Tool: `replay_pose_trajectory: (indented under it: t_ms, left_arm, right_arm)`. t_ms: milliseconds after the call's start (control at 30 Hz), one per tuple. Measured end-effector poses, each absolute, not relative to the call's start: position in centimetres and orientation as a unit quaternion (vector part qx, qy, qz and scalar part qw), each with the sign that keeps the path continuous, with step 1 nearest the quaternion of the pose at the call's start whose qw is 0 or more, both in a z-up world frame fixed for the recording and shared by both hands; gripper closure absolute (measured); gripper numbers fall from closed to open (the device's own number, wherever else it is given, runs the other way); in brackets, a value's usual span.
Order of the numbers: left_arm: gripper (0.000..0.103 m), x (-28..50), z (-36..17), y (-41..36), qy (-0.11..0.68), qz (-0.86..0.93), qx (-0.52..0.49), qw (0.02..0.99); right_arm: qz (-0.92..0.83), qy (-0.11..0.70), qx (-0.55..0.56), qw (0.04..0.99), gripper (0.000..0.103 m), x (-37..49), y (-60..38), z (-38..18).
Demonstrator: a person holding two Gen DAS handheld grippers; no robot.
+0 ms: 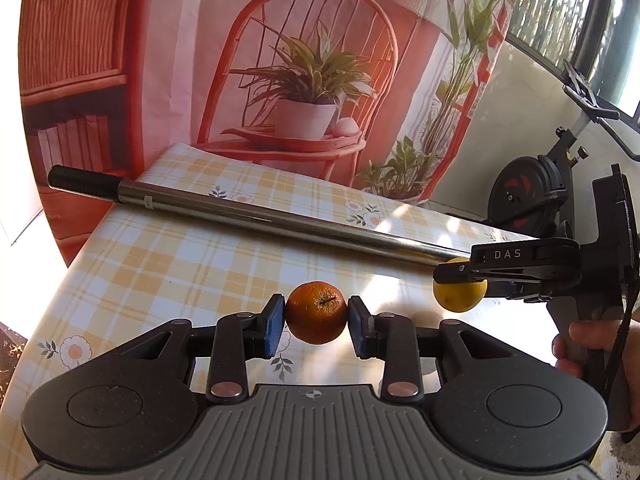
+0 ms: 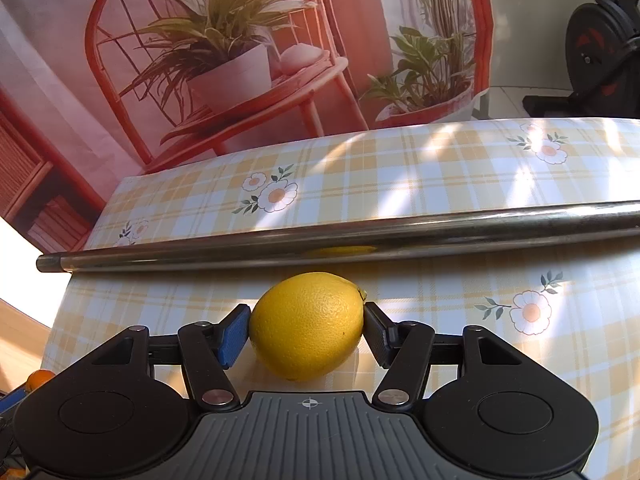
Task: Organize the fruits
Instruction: 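Carry the tangerine with the left gripper while the right gripper carries the lemon over the plate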
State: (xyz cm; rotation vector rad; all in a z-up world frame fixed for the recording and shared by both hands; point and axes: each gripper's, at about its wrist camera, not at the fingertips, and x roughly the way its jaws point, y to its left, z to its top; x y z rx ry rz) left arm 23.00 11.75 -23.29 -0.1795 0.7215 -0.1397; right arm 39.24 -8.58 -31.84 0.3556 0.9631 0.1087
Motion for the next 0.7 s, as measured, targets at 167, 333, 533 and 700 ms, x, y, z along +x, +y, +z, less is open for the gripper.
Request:
replay_pose_trajectory:
  t_ms: [167,333,533,700]
  left_arm:
    - [0.067,22.1,-22.2,10.6,0.345,-0.078,-0.077,0.932]
    - [0.067,21.1,-21.2,9.0,0.341,-0.09,-0.069,0.933]
    - [0.067,19.6,-20.2,7.3,0.341,-0.111,-0.072,0.931]
    - [0.067,17.8,-20.2,5.7,0.348,-0.135,-0.07,0.925]
  right_arm:
    - [0.068,0.447,0.171,0.876,0.046,37.1,-9.1,-30.1]
    - [0.082,0.436,0.149,0.884,0.046,34.4,-9.5,-28.4]
    - [0.103,0.42,0.109,0.895,0.046,30.5,-10.3,-26.2]
    - [0.126,0.388,0.094,0.908,0.046,25.6,-11.9,-24.6]
